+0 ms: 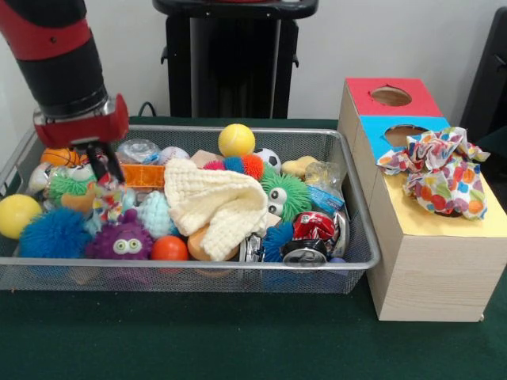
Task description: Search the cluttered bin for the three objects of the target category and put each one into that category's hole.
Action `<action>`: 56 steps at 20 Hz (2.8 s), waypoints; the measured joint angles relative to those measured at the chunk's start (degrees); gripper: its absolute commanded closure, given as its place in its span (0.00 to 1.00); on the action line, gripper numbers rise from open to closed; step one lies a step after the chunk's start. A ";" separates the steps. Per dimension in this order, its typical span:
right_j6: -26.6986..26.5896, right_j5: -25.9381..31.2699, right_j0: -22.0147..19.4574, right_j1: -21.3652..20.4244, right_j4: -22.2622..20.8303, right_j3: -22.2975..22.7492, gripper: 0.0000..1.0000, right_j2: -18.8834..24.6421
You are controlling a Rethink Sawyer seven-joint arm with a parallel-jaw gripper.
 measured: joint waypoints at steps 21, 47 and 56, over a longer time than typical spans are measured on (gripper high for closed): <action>0.41 9.90 11.41 -13.28 21.23 6.33 1.00 -1.25; 15.69 12.58 36.05 -13.75 21.78 -4.53 1.00 -14.75; 15.69 12.59 34.45 -13.79 21.41 -6.14 1.00 -17.78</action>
